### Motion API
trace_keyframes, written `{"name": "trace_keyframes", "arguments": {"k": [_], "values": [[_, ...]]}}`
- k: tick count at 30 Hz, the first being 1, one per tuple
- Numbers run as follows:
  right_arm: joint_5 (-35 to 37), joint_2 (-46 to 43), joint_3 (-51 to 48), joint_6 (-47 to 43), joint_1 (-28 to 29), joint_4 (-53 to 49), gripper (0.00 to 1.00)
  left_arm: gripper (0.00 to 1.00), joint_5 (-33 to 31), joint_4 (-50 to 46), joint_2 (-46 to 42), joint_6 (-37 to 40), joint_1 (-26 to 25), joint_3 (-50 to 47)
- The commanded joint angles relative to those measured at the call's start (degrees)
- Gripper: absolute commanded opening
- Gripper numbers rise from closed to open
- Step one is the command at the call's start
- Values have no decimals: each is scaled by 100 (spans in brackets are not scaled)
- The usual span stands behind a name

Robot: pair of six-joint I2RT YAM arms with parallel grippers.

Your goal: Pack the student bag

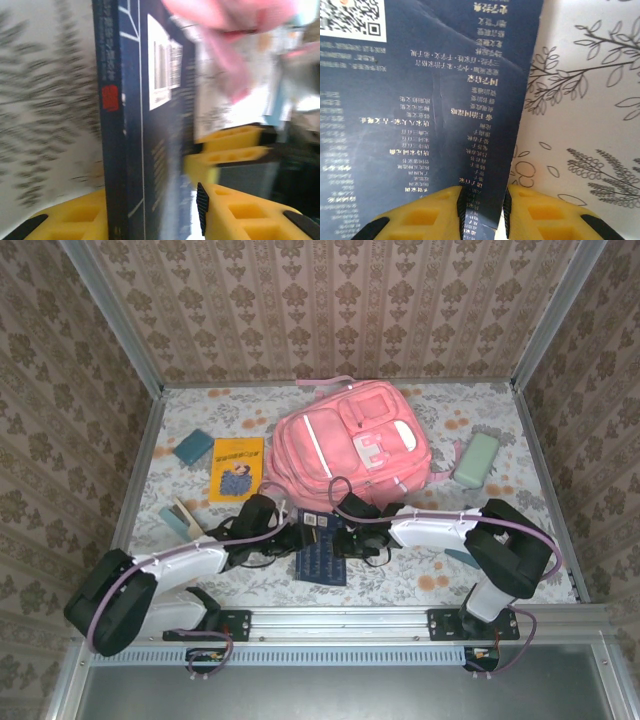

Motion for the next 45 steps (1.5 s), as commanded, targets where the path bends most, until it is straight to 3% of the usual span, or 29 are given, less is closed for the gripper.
{"name": "trace_keyframes", "arguments": {"k": [1,11,14,18,24,32,38,45], "values": [[-173,104,4,60,74,151,29,40,446,700,-340,-132,-55,-42],[-4,-100,37,-90,50,-143,33,18,131,-368,-491,294,57,-1],[124,-304,113,-274,-12,-431,35,0,46,-573,-550,364,73,43],[603,-699,554,-790,-33,-1179,43,0,-147,-860,-1007,328,247,52],[1387,-711,1626,-1853,-66,-1974,50,0,-123,-1899,-2172,505,1100,244],[1819,624,3516,-2909,-302,-2187,54,0,-61,-3019,-2870,743,2335,772],[1993,1927,4935,-3381,-559,-2358,50,0,49,-3224,-3012,830,2732,972],[1892,3045,5940,-3524,-891,-2383,47,0,104,-3310,-3123,840,2880,1008]]}}
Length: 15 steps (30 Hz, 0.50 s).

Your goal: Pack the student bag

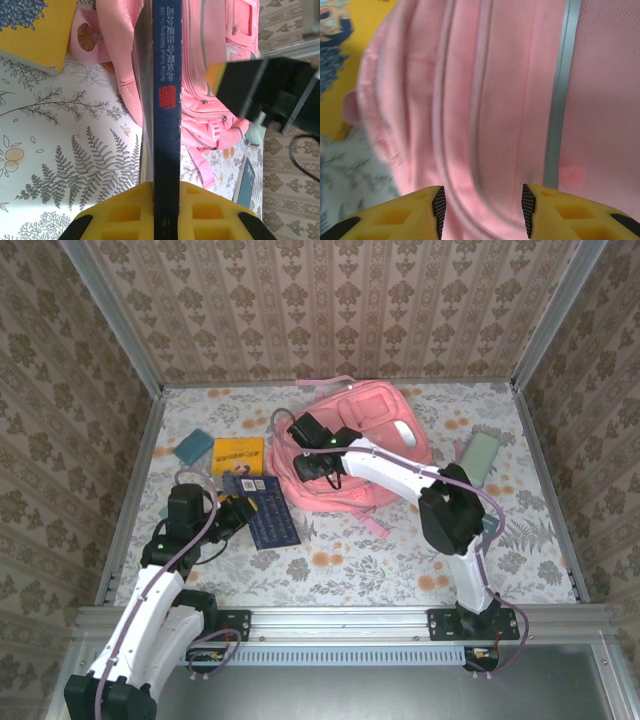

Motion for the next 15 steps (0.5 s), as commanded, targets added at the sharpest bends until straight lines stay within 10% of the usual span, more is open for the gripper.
{"name": "trace_keyframes", "arguments": {"k": [1,15], "values": [[33,428,476,-228,-129,-213,47,0,165,-66,-119,158,69,253],[-262,1277,1492,-218,-111,-132,58,0,323,-34,-13,256,261,194]]}}
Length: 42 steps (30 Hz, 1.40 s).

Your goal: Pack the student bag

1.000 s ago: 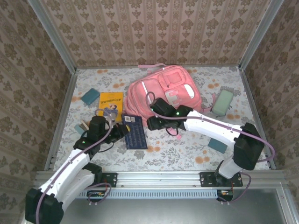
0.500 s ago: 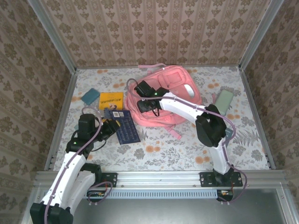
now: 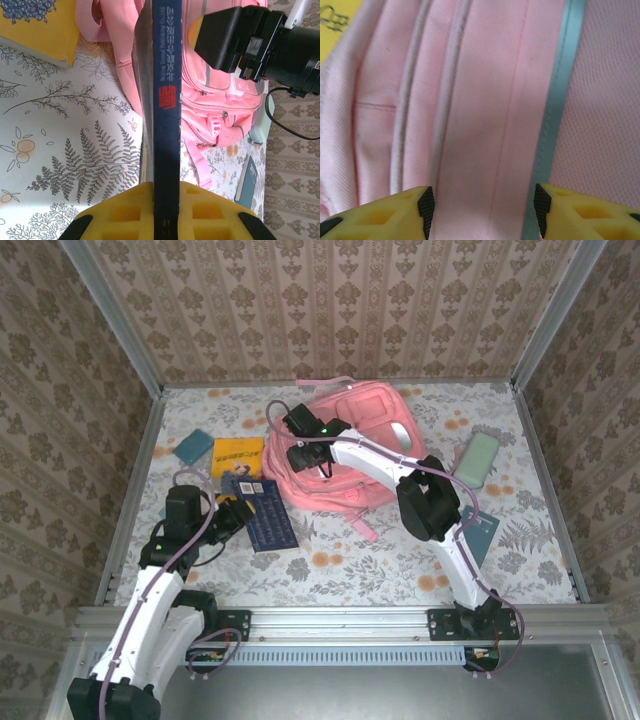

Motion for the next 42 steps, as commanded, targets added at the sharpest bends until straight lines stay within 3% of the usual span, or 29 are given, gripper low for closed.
{"name": "trace_keyframes", "arguments": {"k": [1,9,12,16,21,22,33,42], "values": [[-80,234,283,-43,58,-119,58,0,185,168,1,141,73,196],[-26,368,422,-70,154,-70,56,0,238,217,132,186,202,234],[147,678,714,8,129,-434,51,0,297,243,201,203,224,260],[200,645,532,17,117,-393,37,0,318,196,210,256,267,312],[38,152,305,117,129,-299,3,0,341,258,271,266,362,343],[-19,14,262,152,126,-276,0,0,331,263,297,274,392,358],[-369,-1664,-92,335,127,-258,0,0,316,1122,933,35,856,581],[-908,-2303,-186,898,-104,-222,0,0,417,2757,2142,-541,849,874]]}}
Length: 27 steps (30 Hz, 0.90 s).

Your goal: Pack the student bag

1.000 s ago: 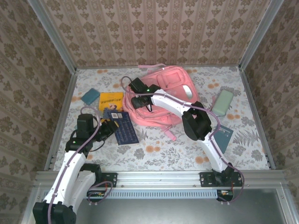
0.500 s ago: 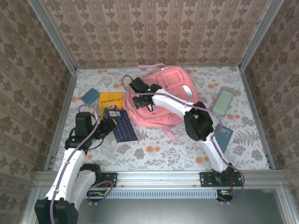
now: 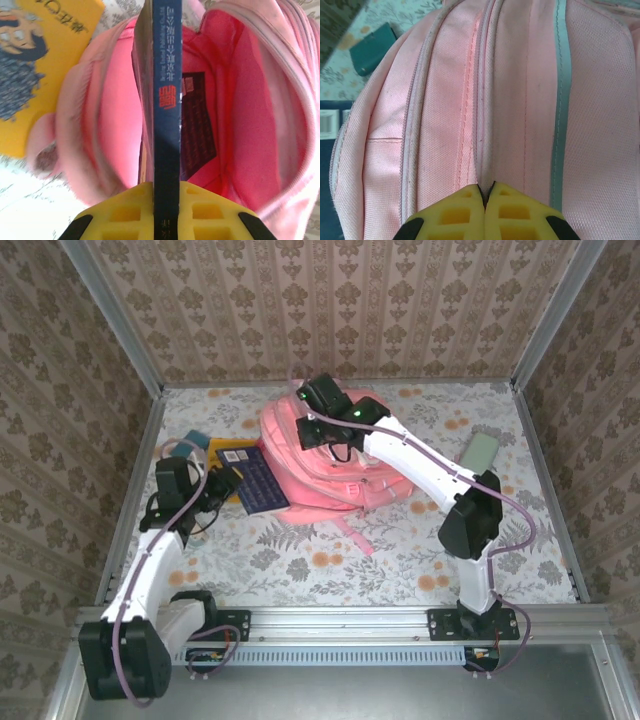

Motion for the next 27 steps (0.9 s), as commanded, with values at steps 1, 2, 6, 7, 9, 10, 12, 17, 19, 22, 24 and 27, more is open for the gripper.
{"name": "trace_keyframes", "arguments": {"k": [1,2,6,7,9,10,12,17,19,22,24,27], "values": [[-576,-449,-31,414,-112,315,0,0,137,1207,417,-377,-98,273],[-661,-482,-26,473,-140,331,0,0,89,1375,592,-429,-190,333],[-805,-539,31,574,-194,326,0,0,-233,1968,1106,-650,-653,531],[-795,-541,40,584,-195,311,0,0,-335,2217,1248,-787,-801,528],[-788,-549,40,623,-203,321,0,0,-537,2704,1561,-1050,-1096,508],[-788,-546,50,634,-211,317,0,0,-624,2977,1741,-1166,-1257,509],[-801,-541,42,667,-212,321,0,0,-822,3418,2092,-1340,-1536,534],[-845,-531,0,733,-214,356,0,0,-1503,3742,3003,-1492,-2059,718],[-864,-538,-11,765,-212,378,0,0,-1622,3877,3392,-1600,-2147,820],[-890,-546,-61,816,-216,419,0,0,-1778,4146,3940,-1736,-2287,999],[-927,-558,-86,838,-212,439,0,0,-1729,4218,4282,-1794,-2361,1213],[-942,-560,-131,856,-214,435,0,0,-1601,4180,4724,-1803,-2391,1612]]}}
